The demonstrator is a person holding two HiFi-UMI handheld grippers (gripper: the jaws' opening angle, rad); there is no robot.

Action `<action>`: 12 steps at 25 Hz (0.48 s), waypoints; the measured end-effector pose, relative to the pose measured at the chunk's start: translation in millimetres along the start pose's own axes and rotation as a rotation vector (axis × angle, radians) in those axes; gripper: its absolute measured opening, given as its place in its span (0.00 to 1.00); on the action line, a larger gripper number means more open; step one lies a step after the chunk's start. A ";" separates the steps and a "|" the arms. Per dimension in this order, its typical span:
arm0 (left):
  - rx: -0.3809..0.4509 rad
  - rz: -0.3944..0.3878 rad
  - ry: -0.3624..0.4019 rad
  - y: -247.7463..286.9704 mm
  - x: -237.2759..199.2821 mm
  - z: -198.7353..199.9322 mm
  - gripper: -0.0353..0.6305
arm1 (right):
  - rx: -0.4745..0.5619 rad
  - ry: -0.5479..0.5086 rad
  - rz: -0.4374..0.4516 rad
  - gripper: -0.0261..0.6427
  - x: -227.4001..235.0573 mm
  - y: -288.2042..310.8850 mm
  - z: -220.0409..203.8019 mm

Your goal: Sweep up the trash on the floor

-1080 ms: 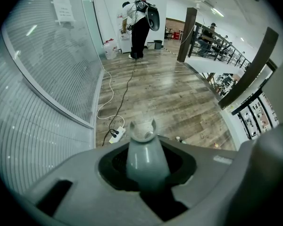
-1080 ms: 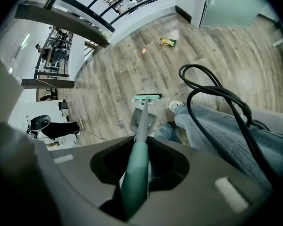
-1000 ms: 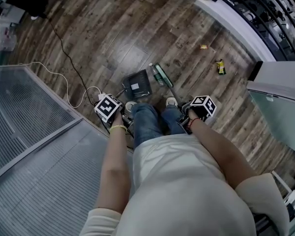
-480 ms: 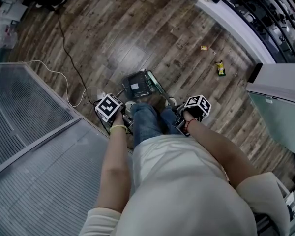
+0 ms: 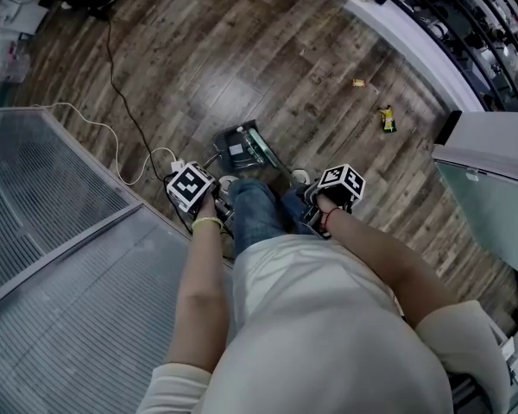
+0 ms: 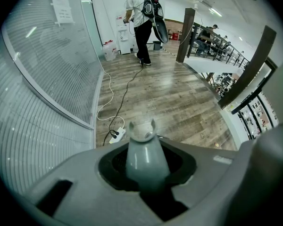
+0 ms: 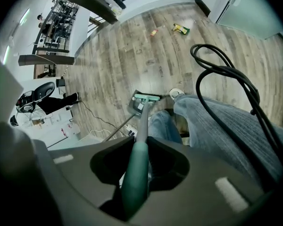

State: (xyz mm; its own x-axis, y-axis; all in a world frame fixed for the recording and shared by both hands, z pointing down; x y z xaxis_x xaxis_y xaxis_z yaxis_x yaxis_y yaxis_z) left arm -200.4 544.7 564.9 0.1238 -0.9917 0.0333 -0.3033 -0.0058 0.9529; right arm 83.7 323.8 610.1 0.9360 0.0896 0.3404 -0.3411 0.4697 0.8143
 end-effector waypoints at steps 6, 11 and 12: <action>0.003 -0.001 0.004 -1.9 -2.2 1.5 0.19 | -0.024 -0.022 0.007 0.18 -9.0 2.1 -5.1; 0.001 -0.002 0.003 -2.0 -3.9 -0.7 0.19 | -0.081 -0.093 0.021 0.18 -18.0 7.8 -13.6; 0.002 -0.003 0.004 -1.7 -4.3 -1.1 0.19 | -0.092 -0.102 0.029 0.18 -19.6 8.7 -14.9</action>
State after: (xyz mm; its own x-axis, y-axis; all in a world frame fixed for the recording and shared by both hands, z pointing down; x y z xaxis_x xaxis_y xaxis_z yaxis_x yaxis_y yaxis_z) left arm -199.4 549.1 563.5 0.1281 -0.9912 0.0319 -0.3053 -0.0088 0.9522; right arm 63.7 339.3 603.6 0.9107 0.0165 0.4127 -0.3537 0.5472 0.7586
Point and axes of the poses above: the fingertips, and each gripper's own axes: y forward along the fingers, x to its right, z out of its top, the point moved 9 cm from there along -y, backward along the fingers, and after that the axes turned 2 degrees about -x, right-handed, at the moved point
